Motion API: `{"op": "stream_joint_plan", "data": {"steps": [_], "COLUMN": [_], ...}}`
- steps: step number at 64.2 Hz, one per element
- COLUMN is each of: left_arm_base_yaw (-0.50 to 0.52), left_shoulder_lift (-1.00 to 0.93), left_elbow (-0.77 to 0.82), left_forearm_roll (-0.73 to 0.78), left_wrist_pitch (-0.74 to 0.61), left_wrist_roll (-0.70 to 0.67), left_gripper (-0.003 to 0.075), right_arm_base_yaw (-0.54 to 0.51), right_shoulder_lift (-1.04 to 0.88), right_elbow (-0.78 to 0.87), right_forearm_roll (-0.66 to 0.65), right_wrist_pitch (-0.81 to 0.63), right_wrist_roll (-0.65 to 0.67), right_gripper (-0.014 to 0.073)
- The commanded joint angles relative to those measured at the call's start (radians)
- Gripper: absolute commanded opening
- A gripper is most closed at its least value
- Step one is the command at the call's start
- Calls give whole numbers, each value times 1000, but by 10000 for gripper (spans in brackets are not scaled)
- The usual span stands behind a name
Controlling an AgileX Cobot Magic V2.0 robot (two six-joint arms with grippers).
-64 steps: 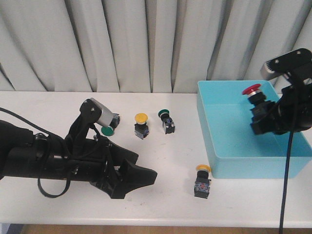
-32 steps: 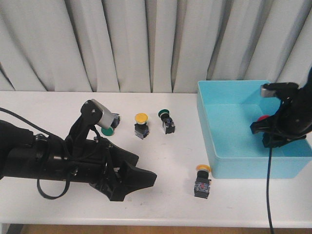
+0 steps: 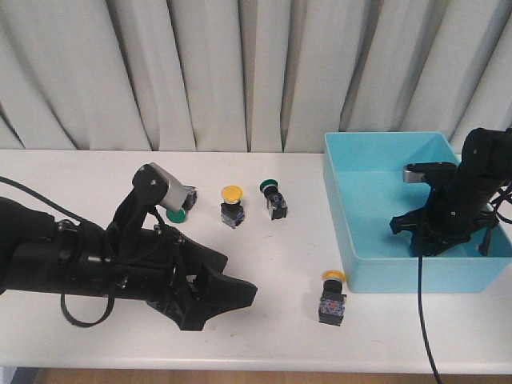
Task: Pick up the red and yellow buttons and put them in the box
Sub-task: 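Carry the red button with the right gripper and lower it into the blue box, then open the right gripper to release the red button and lift away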
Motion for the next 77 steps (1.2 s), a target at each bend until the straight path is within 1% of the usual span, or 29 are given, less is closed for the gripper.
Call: {"op": "stream_joint_plan", "data": {"steps": [1,6,13,27,33,41,50,59,77], "left_arm_base_yaw": [2,2,2,2,2,2,2,2,2], "left_shoulder_lift": [-28,-28,-28,-28,-28,-28,-28,-28,-28], "left_elbow": [-31,-31,-31,-31,-31,-31,-31,-31,-31], "left_forearm_roll": [-45,-45,-45,-45,-45,-45,-45,-44,-42], "left_wrist_pitch": [25,25,25,28,29,28,21,7,-56], "left_wrist_roll": [2,2,2,2,2,2,2,2,2], "left_gripper": [513,513,513,513,513,513,513,513,513], "right_arm_base_yaw": [-3,-3,-3,-3,-3,-3,-3,-3,-2], "right_shoulder_lift": [-50,-46,-45,-45,-45,-48,-93,-219,-559], "right_elbow": [-28,-28,-28,-28,-28,-32,-56,-61,-58], "right_forearm_roll": [4,7,17,25,25,25,25,39,75], "right_wrist_pitch": [-15,-15,-8,-7,-4,13,92,137,268], "right_wrist_roll": [-9,-9,-9,-9,-9,-9,-9,-9,-15], "right_gripper": [197,203,234,371,412,412,400,391,391]}}
